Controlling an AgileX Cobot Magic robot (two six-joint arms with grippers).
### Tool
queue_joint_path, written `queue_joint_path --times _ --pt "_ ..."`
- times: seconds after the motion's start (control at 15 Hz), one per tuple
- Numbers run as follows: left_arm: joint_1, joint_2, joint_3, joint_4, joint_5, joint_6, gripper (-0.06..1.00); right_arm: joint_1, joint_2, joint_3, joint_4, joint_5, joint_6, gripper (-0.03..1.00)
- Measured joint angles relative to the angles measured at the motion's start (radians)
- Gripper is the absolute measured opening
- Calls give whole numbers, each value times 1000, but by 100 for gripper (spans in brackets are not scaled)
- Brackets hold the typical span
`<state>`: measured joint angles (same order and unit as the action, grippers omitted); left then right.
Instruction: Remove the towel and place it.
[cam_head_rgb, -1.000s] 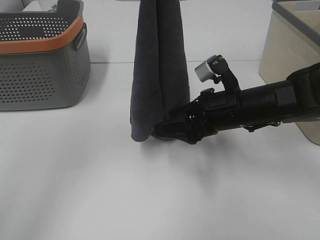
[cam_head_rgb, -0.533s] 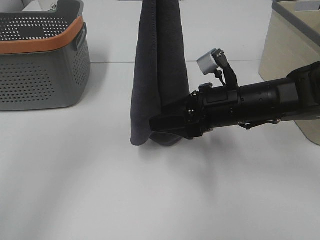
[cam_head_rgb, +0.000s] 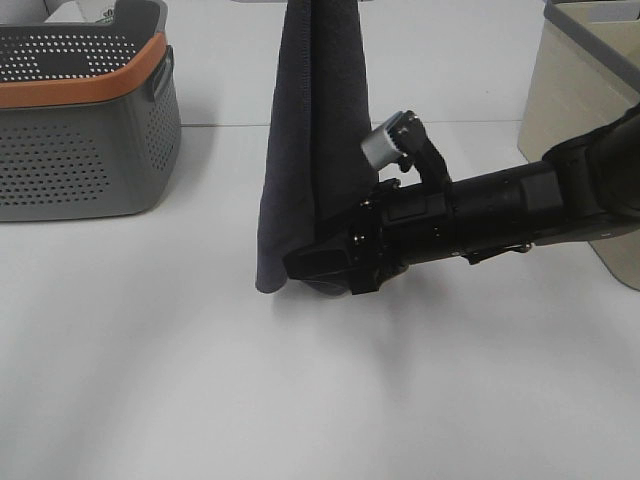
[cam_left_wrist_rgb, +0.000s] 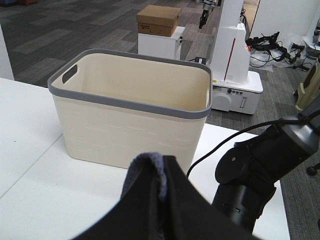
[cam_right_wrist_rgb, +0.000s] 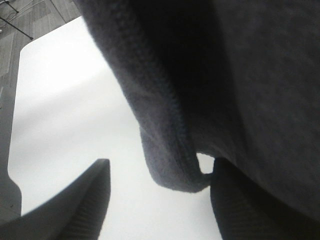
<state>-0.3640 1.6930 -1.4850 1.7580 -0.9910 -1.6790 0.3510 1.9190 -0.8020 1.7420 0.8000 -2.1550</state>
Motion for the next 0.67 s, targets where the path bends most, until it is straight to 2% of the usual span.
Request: queue_joint_path --times 0.13,0.27,0.4,0.67 --pt "0 0 0 0 0 -2 0 49 1 -28 0 -91 -1 57" --pt "0 0 0 0 1 -3 0 59 1 -31 1 -142 -1 51" --pt "0 0 0 0 10 -5 0 59 1 -31 1 -137 0 43" --pt "0 0 0 0 49 -39 0 59 1 -31 1 -134 72 41"
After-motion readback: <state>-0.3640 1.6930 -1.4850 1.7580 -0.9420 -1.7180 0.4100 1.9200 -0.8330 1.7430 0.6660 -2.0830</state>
